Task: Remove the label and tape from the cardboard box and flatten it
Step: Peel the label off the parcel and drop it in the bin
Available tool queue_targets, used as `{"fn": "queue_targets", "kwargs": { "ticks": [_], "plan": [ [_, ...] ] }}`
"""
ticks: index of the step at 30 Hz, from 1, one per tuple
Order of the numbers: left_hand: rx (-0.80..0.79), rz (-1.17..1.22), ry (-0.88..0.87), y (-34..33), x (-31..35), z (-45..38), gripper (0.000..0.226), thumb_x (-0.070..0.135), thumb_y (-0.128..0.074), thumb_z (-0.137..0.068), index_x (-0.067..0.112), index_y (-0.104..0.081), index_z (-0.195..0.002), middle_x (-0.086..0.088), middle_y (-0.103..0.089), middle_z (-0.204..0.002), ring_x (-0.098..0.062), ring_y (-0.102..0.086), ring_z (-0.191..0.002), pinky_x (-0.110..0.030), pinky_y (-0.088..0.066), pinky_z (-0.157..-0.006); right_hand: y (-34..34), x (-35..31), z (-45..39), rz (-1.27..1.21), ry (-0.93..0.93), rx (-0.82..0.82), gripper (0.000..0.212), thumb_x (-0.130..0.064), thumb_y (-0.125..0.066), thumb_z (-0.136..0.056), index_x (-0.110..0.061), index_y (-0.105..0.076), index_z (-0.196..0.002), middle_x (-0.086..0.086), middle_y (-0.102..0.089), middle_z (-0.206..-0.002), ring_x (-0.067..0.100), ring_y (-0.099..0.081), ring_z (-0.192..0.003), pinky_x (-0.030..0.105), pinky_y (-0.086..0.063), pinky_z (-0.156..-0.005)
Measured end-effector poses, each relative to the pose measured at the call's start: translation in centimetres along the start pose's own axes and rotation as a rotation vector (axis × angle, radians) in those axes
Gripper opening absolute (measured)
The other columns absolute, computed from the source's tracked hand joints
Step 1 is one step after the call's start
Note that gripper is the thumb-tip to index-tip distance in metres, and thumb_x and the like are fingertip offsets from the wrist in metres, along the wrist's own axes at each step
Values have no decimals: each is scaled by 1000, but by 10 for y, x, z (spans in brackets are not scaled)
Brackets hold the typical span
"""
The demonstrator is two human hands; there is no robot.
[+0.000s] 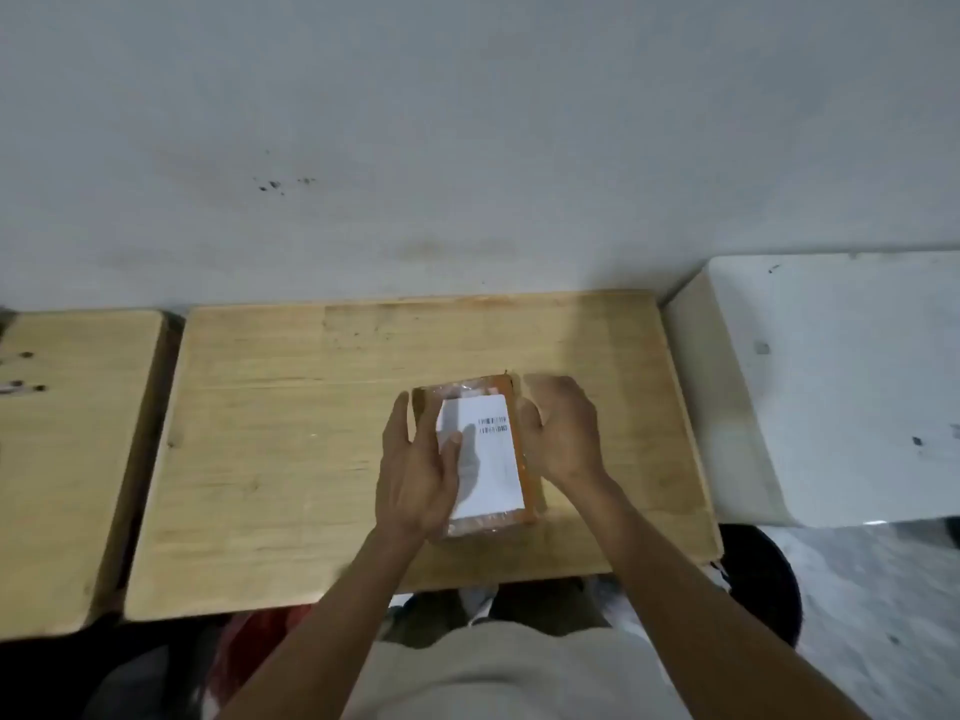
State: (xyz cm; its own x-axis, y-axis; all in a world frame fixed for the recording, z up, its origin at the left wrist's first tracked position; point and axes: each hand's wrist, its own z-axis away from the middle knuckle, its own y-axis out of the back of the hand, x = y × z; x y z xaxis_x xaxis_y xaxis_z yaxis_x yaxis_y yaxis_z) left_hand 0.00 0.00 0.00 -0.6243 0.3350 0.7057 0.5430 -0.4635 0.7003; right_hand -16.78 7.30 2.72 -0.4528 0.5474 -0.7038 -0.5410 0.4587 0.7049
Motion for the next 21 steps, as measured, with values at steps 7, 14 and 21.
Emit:
{"fn": "queue_targets", "kwargs": {
  "ticks": [7, 14, 21],
  "plan": [
    [14, -115, 33, -38, -3, -6, 55, 35, -49, -103, 19, -36, -153, -16, -9, -166, -30, -11, -153, -40, -23, -122, -30, 20, -20, 141, -24, -188, 24, -12, -57, -93, -14, -66, -116, 6, -65, -116, 25, -52, -116, 36, -47, -91],
    [-34, -118, 150, -56, -8, -4, 62, 48, -42, -102, 32, -18, -157, -1, 8, -167, -29, -15, -151, -44, -37, -110, -39, 27, -32, 90, -123, -221, 24, -16, -58, -94, -14, -65, -117, 9, -62, -115, 27, -58, -109, 37, -50, -87],
    [-38, -165, 152, -62, -11, -1, 64, 51, -36, -101, 26, -21, -158, -10, 0, -167, -38, -21, -148, -54, -48, -101, -41, 30, -32, 54, -110, -212, 24, -13, -58, -94, -10, -67, -116, 13, -59, -114, 32, -58, -107, 43, -49, -87]
  ]
}}
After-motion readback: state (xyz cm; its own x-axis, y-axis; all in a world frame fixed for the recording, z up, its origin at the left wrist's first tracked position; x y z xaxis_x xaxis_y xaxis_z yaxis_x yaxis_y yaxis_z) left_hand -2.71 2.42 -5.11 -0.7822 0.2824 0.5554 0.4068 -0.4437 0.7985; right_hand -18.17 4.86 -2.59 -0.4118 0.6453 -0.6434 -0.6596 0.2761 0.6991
